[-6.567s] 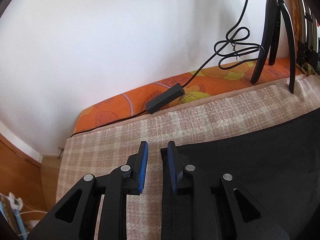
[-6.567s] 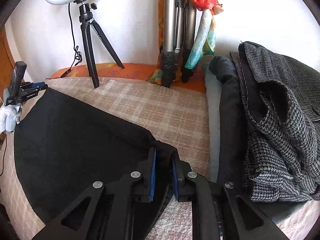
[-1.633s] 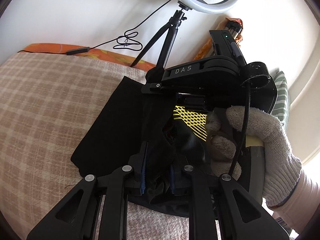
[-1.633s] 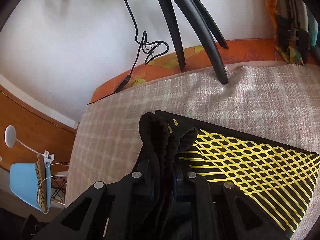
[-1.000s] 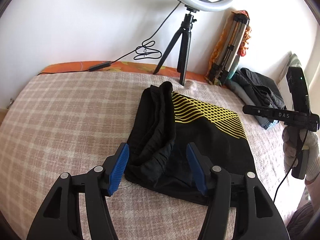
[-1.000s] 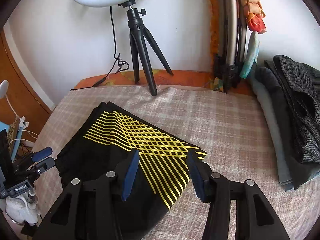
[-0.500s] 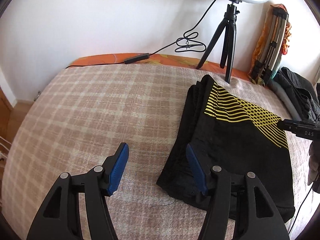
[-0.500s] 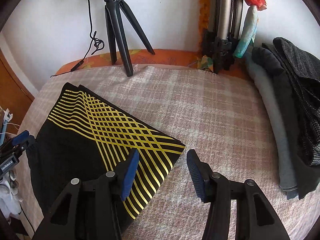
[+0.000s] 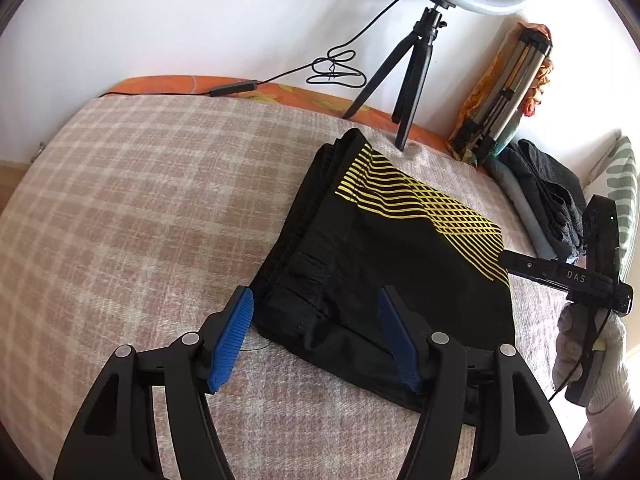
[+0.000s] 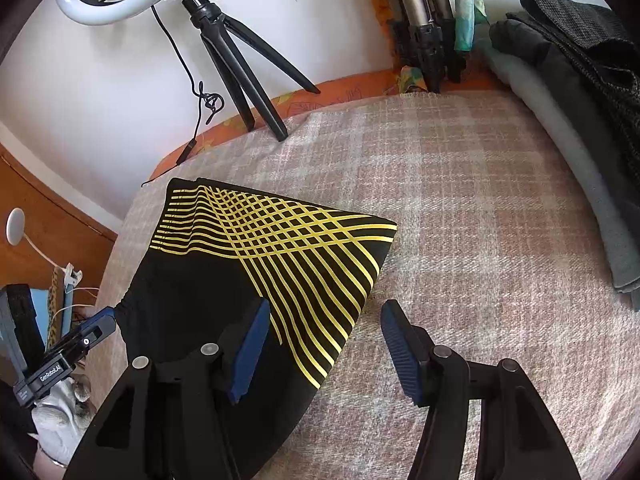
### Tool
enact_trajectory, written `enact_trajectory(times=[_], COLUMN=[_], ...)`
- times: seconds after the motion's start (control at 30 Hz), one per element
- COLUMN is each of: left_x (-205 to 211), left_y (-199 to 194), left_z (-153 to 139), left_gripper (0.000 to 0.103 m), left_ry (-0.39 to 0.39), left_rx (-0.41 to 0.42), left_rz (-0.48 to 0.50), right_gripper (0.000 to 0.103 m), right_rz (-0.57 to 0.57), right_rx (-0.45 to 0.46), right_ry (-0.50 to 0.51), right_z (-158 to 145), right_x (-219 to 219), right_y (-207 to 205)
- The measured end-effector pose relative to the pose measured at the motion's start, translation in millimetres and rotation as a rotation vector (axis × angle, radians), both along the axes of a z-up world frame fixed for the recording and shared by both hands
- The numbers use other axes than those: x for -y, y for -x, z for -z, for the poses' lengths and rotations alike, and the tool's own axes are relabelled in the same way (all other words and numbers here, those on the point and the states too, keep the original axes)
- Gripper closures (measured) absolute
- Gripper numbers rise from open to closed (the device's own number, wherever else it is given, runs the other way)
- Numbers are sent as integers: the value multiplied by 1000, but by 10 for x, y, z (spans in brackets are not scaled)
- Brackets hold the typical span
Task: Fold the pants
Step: 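Close the left gripper then the right gripper on the folded pants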
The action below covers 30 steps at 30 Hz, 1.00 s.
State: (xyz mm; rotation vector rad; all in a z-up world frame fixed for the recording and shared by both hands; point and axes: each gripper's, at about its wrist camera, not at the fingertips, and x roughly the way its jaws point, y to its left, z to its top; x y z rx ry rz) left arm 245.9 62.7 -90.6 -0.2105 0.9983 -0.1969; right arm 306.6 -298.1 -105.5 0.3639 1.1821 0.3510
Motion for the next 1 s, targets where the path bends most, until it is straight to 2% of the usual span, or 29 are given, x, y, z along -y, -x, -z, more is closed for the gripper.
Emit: enact_trajectory(times=[0.1, 0.2, 0.27, 0.37, 0.43, 0.5, 0.63, 0.8, 1.0], left_x=[-106, -217, -177, -101, 5, 136, 392, 667, 608], left_y=[-114, -141, -158, -290, -472, -698, -1071, -1336, -1488], left_z=[176, 172, 18, -232, -356, -375, -241, -6, 269], left_gripper=[36, 37, 39, 38, 33, 29, 29, 29, 29], left_ry=[-69, -21, -53, -5, -20, -23, -7, -170, -173], left_rx=[-39, -56, -14, 21, 45, 24, -39, -54, -95], left_rz=[-62, -62, -36, 27, 75, 130, 201, 240, 214], right_gripper=[42, 42, 42, 43, 43, 43, 43, 45, 45], right_rz=[43, 54, 29, 9, 7, 13, 28, 34, 16], right_rx=[-5, -24, -22, -14, -7, 4, 19, 25, 46], right_ry=[-52, -89, -80, -78, -84, -95, -132, -165, -133], right_z=[50, 57, 46, 44, 47, 55, 78, 97, 76], right_x=[22, 51, 44, 39, 48, 58, 97, 165, 122], right_y=[-54, -114, -126, -132, -134, -131, -117, -90, -61])
